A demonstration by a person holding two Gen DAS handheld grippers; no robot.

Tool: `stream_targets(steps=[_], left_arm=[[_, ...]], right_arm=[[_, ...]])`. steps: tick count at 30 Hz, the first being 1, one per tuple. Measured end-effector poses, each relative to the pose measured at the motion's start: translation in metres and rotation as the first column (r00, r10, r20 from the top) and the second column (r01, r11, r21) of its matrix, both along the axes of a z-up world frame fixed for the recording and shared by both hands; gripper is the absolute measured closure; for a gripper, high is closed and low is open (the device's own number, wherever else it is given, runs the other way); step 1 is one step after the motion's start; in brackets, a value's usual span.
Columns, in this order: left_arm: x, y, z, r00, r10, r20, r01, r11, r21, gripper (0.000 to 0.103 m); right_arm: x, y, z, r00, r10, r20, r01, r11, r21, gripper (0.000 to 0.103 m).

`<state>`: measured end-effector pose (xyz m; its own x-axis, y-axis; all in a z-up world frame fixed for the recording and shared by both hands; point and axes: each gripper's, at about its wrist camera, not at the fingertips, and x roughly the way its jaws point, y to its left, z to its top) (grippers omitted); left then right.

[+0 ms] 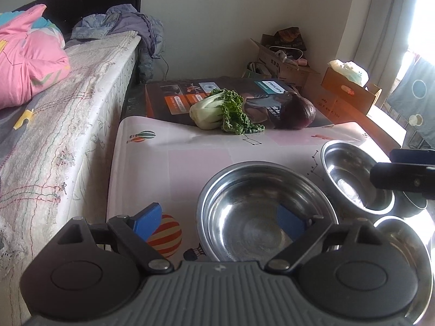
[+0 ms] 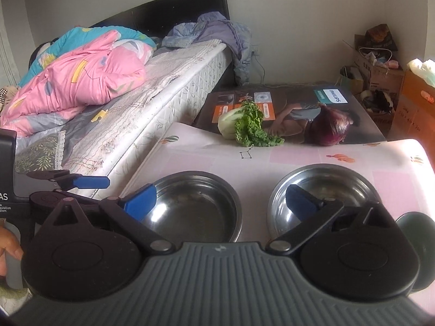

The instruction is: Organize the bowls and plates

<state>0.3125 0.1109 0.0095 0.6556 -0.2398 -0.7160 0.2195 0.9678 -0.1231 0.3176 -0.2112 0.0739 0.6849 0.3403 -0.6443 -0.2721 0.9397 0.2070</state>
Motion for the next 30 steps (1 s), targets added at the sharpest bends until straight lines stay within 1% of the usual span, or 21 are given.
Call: stream_targets(steps=[3, 5, 7, 8, 9, 10, 12, 14, 16, 17, 18, 20, 24, 25, 27, 28, 29, 30], left_arm=[[0.005, 0.001, -0.008, 1.0, -0.015, -0.024, 0.014, 1.0, -0.018, 0.01], [0.008, -0.001, -0.012, 0.999, -0.02, -0.038, 0.02, 1.0, -0.007, 0.011], [0.012, -0.006, -0.016, 0.998, -0.006, -0.068, 0.008, 0.999, 0.037, 0.011], [0.013, -0.008, -0.018, 0.997, -0.002, -0.079, 0.006, 0.999, 0.054, 0.013], [0.015, -0.009, -0.02, 0.997, -0.003, -0.082, 0.008, 0.998, 0.068, 0.015], [0.016, -0.01, -0.021, 0.996, -0.003, -0.084, 0.01, 0.997, 0.076, 0.017], [0.017, -0.011, -0.023, 0.996, -0.003, -0.089, 0.011, 0.997, 0.081, 0.021], [0.019, -0.011, -0.025, 0.995, -0.001, -0.102, 0.009, 0.997, 0.08, 0.029], [0.02, -0.012, -0.027, 0.993, 0.005, -0.12, 0.004, 0.997, 0.076, 0.036], [0.022, -0.012, -0.028, 0.991, 0.009, -0.134, 0.001, 0.997, 0.074, 0.042], [0.022, -0.012, -0.029, 0.989, 0.014, -0.149, -0.004, 0.997, 0.073, 0.044], [0.024, -0.012, -0.032, 0.985, 0.021, -0.17, -0.009, 0.998, 0.07, 0.056], [0.027, -0.01, -0.037, 0.977, 0.037, -0.209, -0.026, 0.998, 0.058, 0.067], [0.027, -0.01, -0.038, 0.976, 0.04, -0.214, -0.029, 0.998, 0.057, 0.072], [0.028, -0.01, -0.04, 0.974, 0.053, -0.222, -0.041, 0.998, 0.057, 0.075], [0.028, -0.009, -0.04, 0.973, 0.058, -0.224, -0.047, 0.997, 0.055, 0.081], [0.028, -0.008, -0.04, 0.972, 0.061, -0.225, -0.05, 0.997, 0.053, 0.087], [0.029, -0.008, -0.04, 0.972, 0.063, -0.227, -0.054, 0.997, 0.048, 0.087]], right_arm=[[0.011, 0.001, -0.018, 0.997, 0.001, -0.075, 0.003, 0.999, 0.042, 0.004], [0.019, 0.0, -0.031, 0.992, -0.015, -0.127, 0.022, 0.998, 0.058, 0.01], [0.026, -0.002, -0.043, 0.985, -0.028, -0.169, 0.041, 0.996, 0.074, 0.02], [0.031, -0.003, -0.049, 0.981, -0.033, -0.19, 0.05, 0.995, 0.085, 0.022], [0.034, -0.003, -0.053, 0.978, -0.038, -0.205, 0.057, 0.994, 0.091, 0.026], [0.036, -0.004, -0.057, 0.974, -0.042, -0.221, 0.065, 0.993, 0.098, 0.031], [0.04, -0.004, -0.065, 0.967, -0.051, -0.249, 0.078, 0.992, 0.102, 0.036], [0.044, -0.005, -0.073, 0.96, -0.059, -0.272, 0.09, 0.991, 0.103, 0.041], [0.047, -0.005, -0.079, 0.955, -0.064, -0.29, 0.097, 0.99, 0.101, 0.049], [0.047, -0.005, -0.081, 0.953, -0.064, -0.295, 0.098, 0.99, 0.102, 0.05], [0.048, -0.007, -0.082, 0.951, -0.063, -0.302, 0.099, 0.989, 0.106, 0.053], [0.05, -0.007, -0.086, 0.947, -0.06, -0.315, 0.101, 0.988, 0.115, 0.058], [0.053, -0.009, -0.092, 0.941, -0.057, -0.335, 0.107, 0.985, 0.133, 0.068], [0.054, -0.011, -0.093, 0.939, -0.055, -0.34, 0.108, 0.984, 0.139, 0.072], [0.054, -0.011, -0.094, 0.937, -0.051, -0.345, 0.107, 0.984, 0.145, 0.078], [0.054, -0.011, -0.094, 0.938, -0.049, -0.343, 0.105, 0.984, 0.146, 0.082], [0.053, -0.011, -0.094, 0.939, -0.048, -0.341, 0.104, 0.984, 0.145, 0.084], [0.053, -0.01, -0.094, 0.94, -0.047, -0.338, 0.102, 0.984, 0.146, 0.086]])
